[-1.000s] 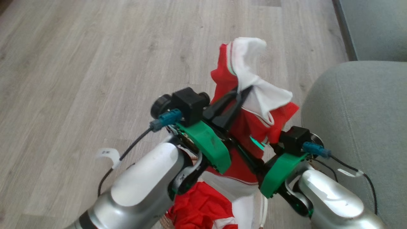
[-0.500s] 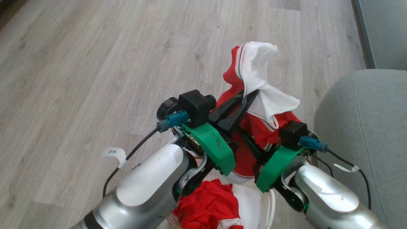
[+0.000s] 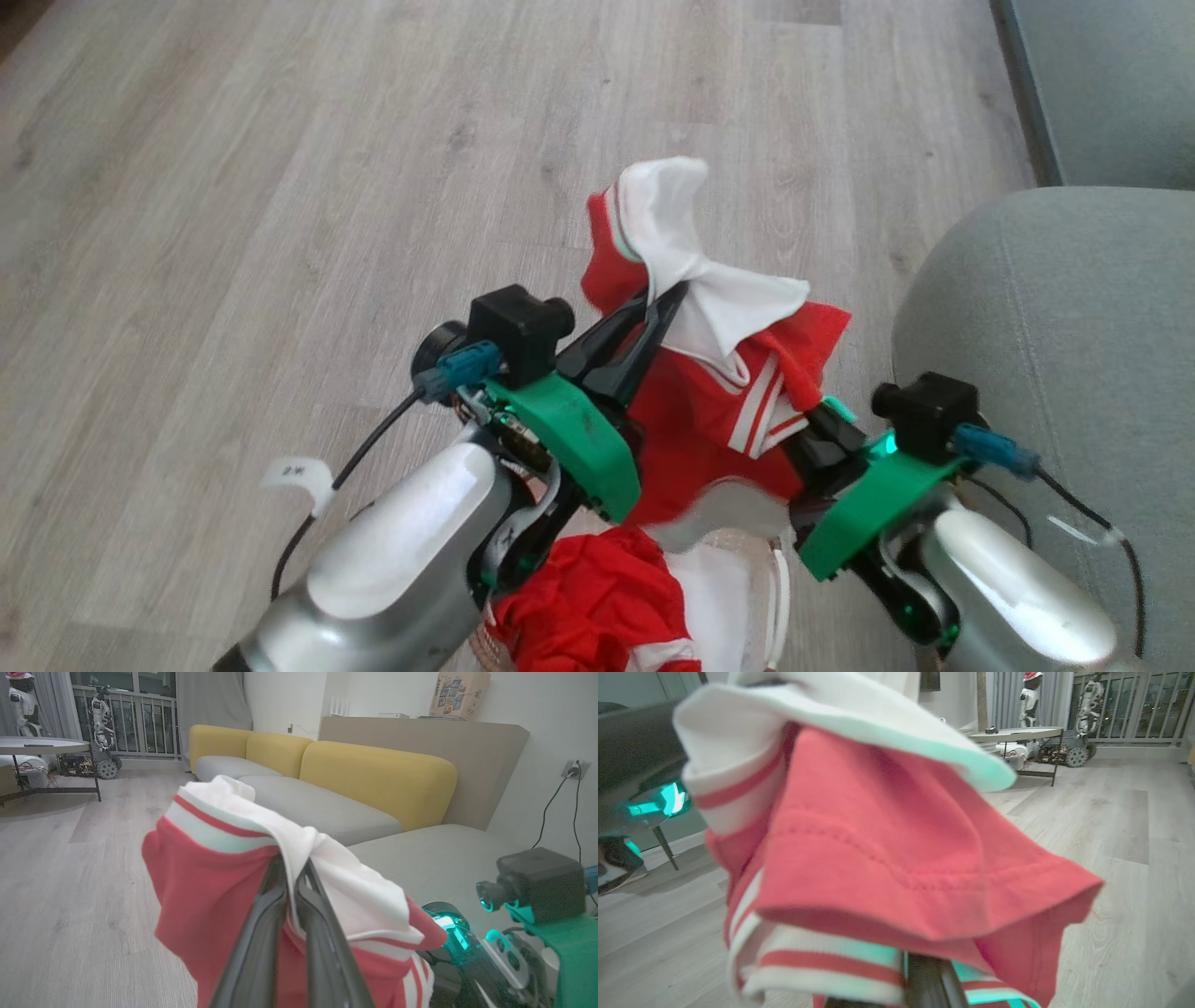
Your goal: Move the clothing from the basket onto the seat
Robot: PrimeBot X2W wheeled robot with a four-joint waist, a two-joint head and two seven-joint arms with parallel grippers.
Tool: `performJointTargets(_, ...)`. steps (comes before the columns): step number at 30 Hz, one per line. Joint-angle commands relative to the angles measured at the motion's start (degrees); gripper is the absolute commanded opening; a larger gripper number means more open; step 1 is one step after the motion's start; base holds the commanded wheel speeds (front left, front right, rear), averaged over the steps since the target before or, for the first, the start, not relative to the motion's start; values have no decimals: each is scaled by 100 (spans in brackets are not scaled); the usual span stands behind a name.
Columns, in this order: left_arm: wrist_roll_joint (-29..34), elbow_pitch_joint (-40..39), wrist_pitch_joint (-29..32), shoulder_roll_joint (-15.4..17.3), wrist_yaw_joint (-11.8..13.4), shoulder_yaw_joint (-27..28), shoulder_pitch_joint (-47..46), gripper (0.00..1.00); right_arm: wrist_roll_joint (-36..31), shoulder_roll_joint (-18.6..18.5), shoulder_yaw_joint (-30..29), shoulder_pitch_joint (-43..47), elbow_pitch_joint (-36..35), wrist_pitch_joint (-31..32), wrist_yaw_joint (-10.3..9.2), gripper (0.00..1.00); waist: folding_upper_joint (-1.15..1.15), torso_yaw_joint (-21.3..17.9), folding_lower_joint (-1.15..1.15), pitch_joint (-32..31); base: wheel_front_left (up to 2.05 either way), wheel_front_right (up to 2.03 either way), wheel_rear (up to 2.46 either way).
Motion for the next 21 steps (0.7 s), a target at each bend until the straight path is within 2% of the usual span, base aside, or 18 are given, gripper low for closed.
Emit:
performJointTargets(1,-67,-159,-63,116,45,307,-208,0,-74,-63,-118,-23,-268,-37,-1,0,0,-49,0,-14,0,0,0)
performJointTargets(5,-102,-189,-95,149,91,309,-88,0,-164,-110,-434,158,-481,-37,-1,0,0,-164,0,-27,0,0,0)
performJointTargets(6,-110,-198,-100,150,98,302,-61,10,-186,-116,-528,198,-530,-37,-1,0,0,-191,0,-29,0,0,0)
performJointTargets(7,-118,-207,-107,151,110,300,-35,38,-212,-117,-628,235,-585,-37,-1,0,0,-221,0,-29,0,0,0)
performJointTargets(8,-129,-212,-114,152,123,301,-8,79,-241,-117,-719,272,-638,-37,-1,0,0,-257,0,-28,0,0,0)
performJointTargets(9,-140,-218,-122,149,134,300,16,100,-268,-120,-803,310,-692,-37,-1,0,0,-288,0,-28,0,0,0)
performJointTargets(16,-129,-279,-232,146,184,288,97,100,-433,-218,-1208,445,-1028,-37,-1,0,0,-620,0,2,0,0,0)
performJointTargets(21,-130,-257,-329,153,197,277,173,100,-521,-344,-1450,456,-1332,-37,-1,0,0,-997,0,25,0,0,0)
